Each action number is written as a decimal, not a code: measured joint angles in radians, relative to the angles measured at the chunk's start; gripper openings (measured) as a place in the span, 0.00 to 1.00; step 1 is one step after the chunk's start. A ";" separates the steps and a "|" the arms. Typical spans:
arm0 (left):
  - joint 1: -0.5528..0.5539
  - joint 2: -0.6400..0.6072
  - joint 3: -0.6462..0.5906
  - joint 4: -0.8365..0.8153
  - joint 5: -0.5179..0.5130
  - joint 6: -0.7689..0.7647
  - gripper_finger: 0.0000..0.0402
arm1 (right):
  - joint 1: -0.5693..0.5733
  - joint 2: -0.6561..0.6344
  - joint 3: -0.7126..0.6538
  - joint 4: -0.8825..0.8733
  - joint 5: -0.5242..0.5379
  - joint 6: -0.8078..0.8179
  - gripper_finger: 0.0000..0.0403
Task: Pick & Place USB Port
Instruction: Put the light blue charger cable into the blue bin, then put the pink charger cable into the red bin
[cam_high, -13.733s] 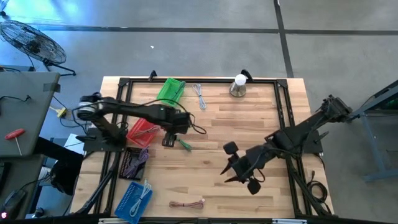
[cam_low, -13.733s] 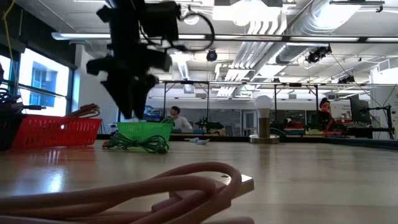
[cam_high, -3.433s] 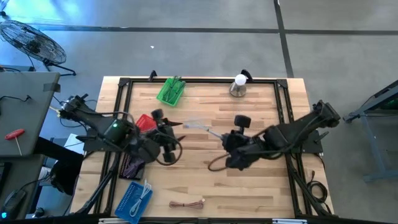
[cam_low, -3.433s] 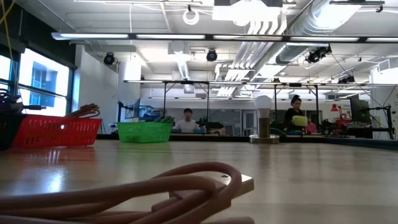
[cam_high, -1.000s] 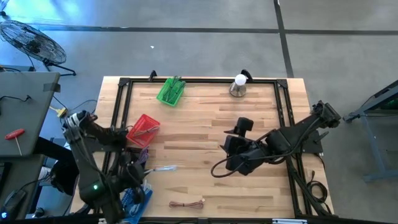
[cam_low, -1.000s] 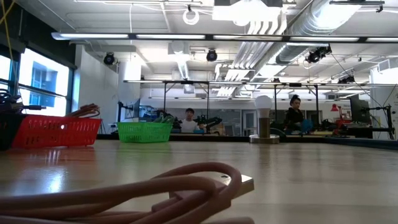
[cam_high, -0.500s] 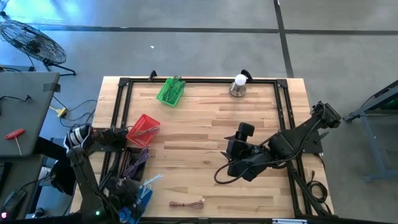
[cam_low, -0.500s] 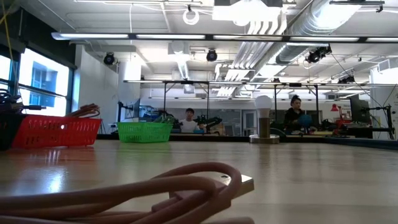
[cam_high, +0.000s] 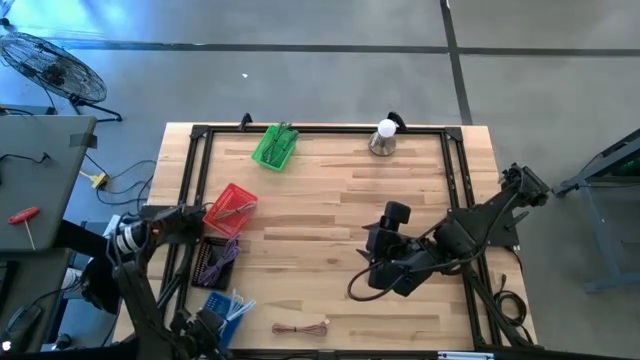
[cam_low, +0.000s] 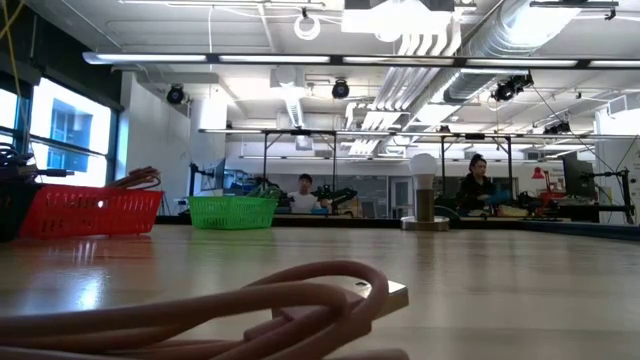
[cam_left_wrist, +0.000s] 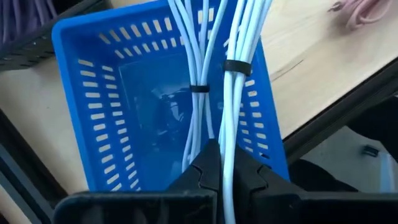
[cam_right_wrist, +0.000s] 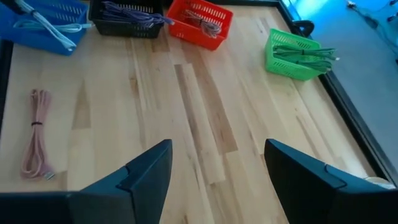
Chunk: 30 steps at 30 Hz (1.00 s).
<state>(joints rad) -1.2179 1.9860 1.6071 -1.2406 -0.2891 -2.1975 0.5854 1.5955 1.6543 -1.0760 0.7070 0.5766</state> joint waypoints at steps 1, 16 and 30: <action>0.000 0.005 0.000 0.002 0.000 0.000 0.00 | 0.000 0.000 0.000 0.000 -0.008 0.003 0.61; 0.000 0.011 0.000 0.038 0.078 -0.011 0.18 | 0.000 0.000 0.000 0.001 -0.141 0.027 0.61; 0.001 0.006 0.066 -0.084 -0.032 0.010 0.40 | 0.004 0.030 0.000 0.000 -0.144 0.005 0.61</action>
<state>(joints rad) -1.2170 1.9924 1.6736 -1.3245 -0.3207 -2.1875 0.5896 1.6253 1.6543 -1.0760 0.5633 0.5814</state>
